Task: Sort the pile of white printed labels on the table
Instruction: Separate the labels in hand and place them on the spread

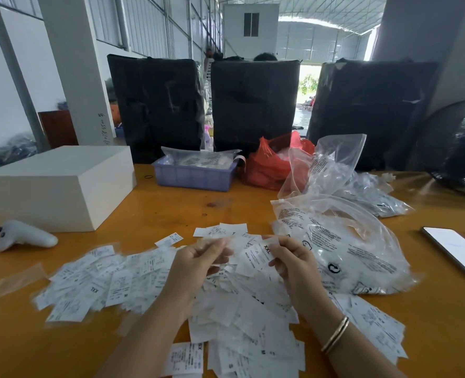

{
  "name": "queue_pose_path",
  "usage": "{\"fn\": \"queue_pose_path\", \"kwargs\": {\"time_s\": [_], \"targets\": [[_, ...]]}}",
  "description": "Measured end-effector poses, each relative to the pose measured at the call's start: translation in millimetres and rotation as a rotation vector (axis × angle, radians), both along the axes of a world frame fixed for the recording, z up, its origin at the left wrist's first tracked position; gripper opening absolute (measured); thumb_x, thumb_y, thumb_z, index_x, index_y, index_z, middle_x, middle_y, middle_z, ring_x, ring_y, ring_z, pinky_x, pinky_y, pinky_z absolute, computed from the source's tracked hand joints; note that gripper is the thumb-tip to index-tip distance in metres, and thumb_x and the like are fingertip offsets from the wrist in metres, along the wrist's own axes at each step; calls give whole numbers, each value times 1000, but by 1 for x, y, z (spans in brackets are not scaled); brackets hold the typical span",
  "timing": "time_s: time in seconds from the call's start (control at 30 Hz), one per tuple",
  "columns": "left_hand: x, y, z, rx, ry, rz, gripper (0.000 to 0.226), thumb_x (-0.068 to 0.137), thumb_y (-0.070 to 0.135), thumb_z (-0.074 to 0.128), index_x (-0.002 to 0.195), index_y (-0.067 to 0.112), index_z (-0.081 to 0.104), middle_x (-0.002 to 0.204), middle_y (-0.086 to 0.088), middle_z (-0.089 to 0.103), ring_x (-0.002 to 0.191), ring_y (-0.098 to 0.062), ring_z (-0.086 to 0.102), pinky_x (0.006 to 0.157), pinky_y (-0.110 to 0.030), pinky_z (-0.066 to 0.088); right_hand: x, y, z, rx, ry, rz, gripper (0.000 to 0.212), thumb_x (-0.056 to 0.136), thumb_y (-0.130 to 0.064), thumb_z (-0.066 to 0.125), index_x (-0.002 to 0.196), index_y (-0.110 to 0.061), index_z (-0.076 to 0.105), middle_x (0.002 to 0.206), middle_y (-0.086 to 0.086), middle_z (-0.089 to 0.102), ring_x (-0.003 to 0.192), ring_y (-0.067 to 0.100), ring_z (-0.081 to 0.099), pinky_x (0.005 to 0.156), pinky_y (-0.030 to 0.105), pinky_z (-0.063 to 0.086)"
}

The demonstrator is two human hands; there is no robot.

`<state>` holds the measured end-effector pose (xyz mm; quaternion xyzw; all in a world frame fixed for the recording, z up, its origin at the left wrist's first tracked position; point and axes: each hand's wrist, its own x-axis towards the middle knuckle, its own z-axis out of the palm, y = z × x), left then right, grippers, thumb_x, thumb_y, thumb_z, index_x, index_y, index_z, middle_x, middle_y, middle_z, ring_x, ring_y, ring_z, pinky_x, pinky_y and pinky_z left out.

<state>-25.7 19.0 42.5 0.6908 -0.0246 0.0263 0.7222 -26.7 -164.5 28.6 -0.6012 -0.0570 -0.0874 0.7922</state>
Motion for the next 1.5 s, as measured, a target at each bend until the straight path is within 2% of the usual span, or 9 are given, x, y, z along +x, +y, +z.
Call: {"fn": "queue_pose_path", "kwargs": {"time_s": [0.1, 0.23, 0.43, 0.63, 0.93, 1.07, 1.17, 1.37, 1.5], "targets": [[1, 1, 0, -26, 9, 69, 22, 65, 45, 70, 70, 25, 75, 77, 1, 74, 68, -5, 68, 60, -17, 49, 1, -1, -1, 4, 1, -24, 20, 88, -8, 60, 83, -19, 76, 59, -4, 56, 52, 5, 45, 49, 16, 34], [5, 1, -4, -8, 12, 102, 18, 76, 36, 72, 75, 18, 73, 74, 1, 74, 61, -2, 65, 58, -16, 48, 2, 0, -1, 16, -1, -43, 19, 88, -9, 60, 83, -18, 76, 61, -2, 58, 52, 6, 44, 49, 17, 33], [2, 0, -1, 42, -63, 51, 24, 68, 43, 69, 78, 22, 73, 73, 5, 73, 65, 1, 65, 54, -8, 46, 3, -2, 0, 63, 9, -41, 22, 88, -7, 59, 80, -18, 76, 71, 0, 65, 55, 6, 49, 50, 16, 36], [2, 3, -1, 28, -70, -38, 39, 52, 58, 69, 76, 28, 77, 82, 6, 74, 75, -2, 67, 61, -13, 51, 6, -5, 0, -12, 4, -62, 22, 89, -7, 59, 82, -20, 76, 67, 2, 60, 54, 6, 48, 48, 16, 36], [3, 3, -3, 89, -63, -95, 9, 85, 24, 66, 83, 24, 75, 85, 4, 75, 80, -7, 70, 63, -15, 51, 4, -4, 0, -39, -20, -17, 23, 89, -6, 58, 82, -20, 76, 60, -3, 54, 51, 4, 46, 54, 22, 34], [1, 1, -2, 110, -69, -134, 13, 86, 21, 66, 98, 22, 70, 86, 7, 75, 83, -3, 69, 67, -12, 50, 2, -2, 1, -42, -20, -4, 19, 88, -12, 60, 84, -21, 76, 56, -6, 54, 51, 4, 46, 52, 21, 33], [0, 0, -2, 147, -51, -181, 20, 86, 20, 67, 104, 27, 67, 89, 7, 76, 87, -4, 69, 79, -21, 51, 1, 1, 1, -38, -25, -12, 18, 88, -13, 60, 85, -22, 75, 56, -5, 56, 51, 5, 47, 47, 16, 34], [0, -1, -5, 203, -32, -236, 21, 86, 16, 68, 106, 21, 65, 89, 6, 76, 87, -6, 70, 77, -21, 50, -1, 5, 1, -2, -35, 14, 14, 86, -15, 63, 82, -22, 74, 61, -1, 61, 46, 1, 45, 40, 11, 32], [1, -1, -6, 188, -68, -140, 8, 88, 14, 65, 94, 19, 69, 82, 4, 76, 76, -7, 70, 67, -15, 51, -3, 8, 1, -121, -28, 88, 8, 82, -16, 70, 83, -23, 66, 65, -1, 64, 45, 3, 40, 40, 13, 32]]}}
